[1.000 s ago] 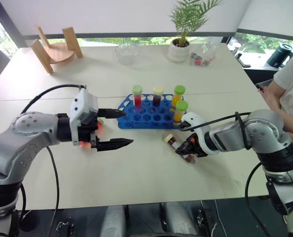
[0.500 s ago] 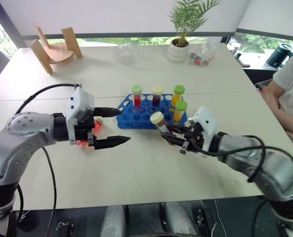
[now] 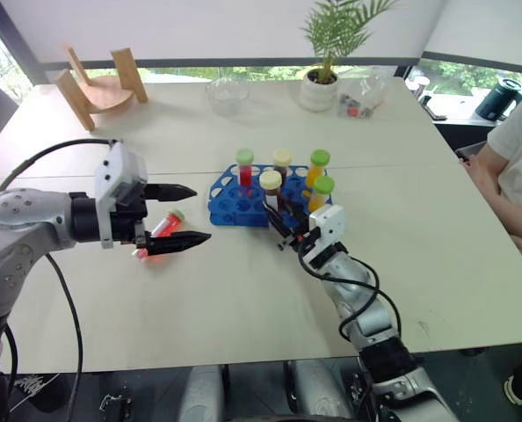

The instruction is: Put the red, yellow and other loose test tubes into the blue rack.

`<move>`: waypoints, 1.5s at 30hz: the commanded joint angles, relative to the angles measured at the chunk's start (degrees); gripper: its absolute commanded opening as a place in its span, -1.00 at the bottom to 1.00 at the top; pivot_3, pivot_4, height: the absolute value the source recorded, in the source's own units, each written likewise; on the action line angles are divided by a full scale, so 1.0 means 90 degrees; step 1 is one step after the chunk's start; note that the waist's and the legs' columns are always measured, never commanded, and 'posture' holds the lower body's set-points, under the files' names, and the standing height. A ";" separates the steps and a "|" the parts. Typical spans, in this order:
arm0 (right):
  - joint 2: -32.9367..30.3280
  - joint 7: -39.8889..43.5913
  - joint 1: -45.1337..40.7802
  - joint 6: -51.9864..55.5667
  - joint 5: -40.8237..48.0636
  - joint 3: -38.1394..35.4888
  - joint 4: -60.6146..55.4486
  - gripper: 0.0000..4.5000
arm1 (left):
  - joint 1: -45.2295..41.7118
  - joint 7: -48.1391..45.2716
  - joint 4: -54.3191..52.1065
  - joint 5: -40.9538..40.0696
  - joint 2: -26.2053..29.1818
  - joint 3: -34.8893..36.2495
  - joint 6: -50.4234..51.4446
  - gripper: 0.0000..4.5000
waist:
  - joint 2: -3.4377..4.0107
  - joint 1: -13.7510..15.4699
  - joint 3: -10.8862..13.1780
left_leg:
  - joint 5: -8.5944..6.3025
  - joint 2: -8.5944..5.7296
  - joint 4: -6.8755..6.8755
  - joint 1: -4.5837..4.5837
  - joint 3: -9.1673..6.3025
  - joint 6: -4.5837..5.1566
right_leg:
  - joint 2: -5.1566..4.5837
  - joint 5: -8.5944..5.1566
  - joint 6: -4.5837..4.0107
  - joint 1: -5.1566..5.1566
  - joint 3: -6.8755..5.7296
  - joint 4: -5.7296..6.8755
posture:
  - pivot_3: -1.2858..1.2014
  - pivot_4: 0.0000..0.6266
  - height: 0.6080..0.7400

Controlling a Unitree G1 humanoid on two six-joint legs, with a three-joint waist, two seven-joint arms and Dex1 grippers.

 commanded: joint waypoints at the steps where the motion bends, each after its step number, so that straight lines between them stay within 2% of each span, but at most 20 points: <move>1: 0.0130 -0.0052 -0.0227 -0.0493 -0.0133 -0.0236 0.0067 -0.64 | -0.0121 0.0001 -0.0172 -0.0067 0.0090 0.0180 0.0032 1.00 | 0.0000 0.0003 0.0000 | 0.0002 0.0000 0.0001 0.0001 -0.0001 -0.0003 | 0.0000 0.0000 0.0000 0.0001 0.0000 0.0001 | 0.03 -0.52 1.00; 8: 0.0220 0.0082 -0.0467 -0.0219 0.0074 -0.0367 -0.0328 -0.64 | -0.0120 0.0036 -0.0162 0.0005 -0.0021 0.0107 -0.0070 1.00 | 0.0000 0.0005 0.0000 | 0.0003 -0.0001 0.0001 0.0001 -0.0004 -0.0005 | -0.0001 0.0000 0.0000 0.0002 -0.0001 0.0005 | 0.03 -0.52 1.00; 35: 0.0904 -0.0264 -0.1007 -0.0448 -0.0127 -0.0823 0.1131 -0.64 | -0.0112 0.0188 -0.0328 -0.0021 -0.0160 0.0091 -0.0056 1.00 | 0.0001 -0.0003 0.0000 | 0.0003 -0.0002 0.0001 0.0006 -0.0005 -0.0005 | -0.0001 0.0000 0.0000 -0.0001 -0.0002 0.0026 | 0.03 -0.52 1.00; 45: 0.0909 -0.0271 -0.0819 -0.0380 -0.0170 -0.0767 0.0977 -0.64 | -0.0111 0.0232 -0.0369 -0.0033 -0.0207 0.0071 -0.0043 1.00 | 0.0001 -0.0009 0.0000 | 0.0004 -0.0002 0.0003 0.0011 -0.0006 -0.0007 | -0.0001 -0.0001 -0.0001 -0.0001 -0.0002 0.0038 | 0.03 -0.52 1.00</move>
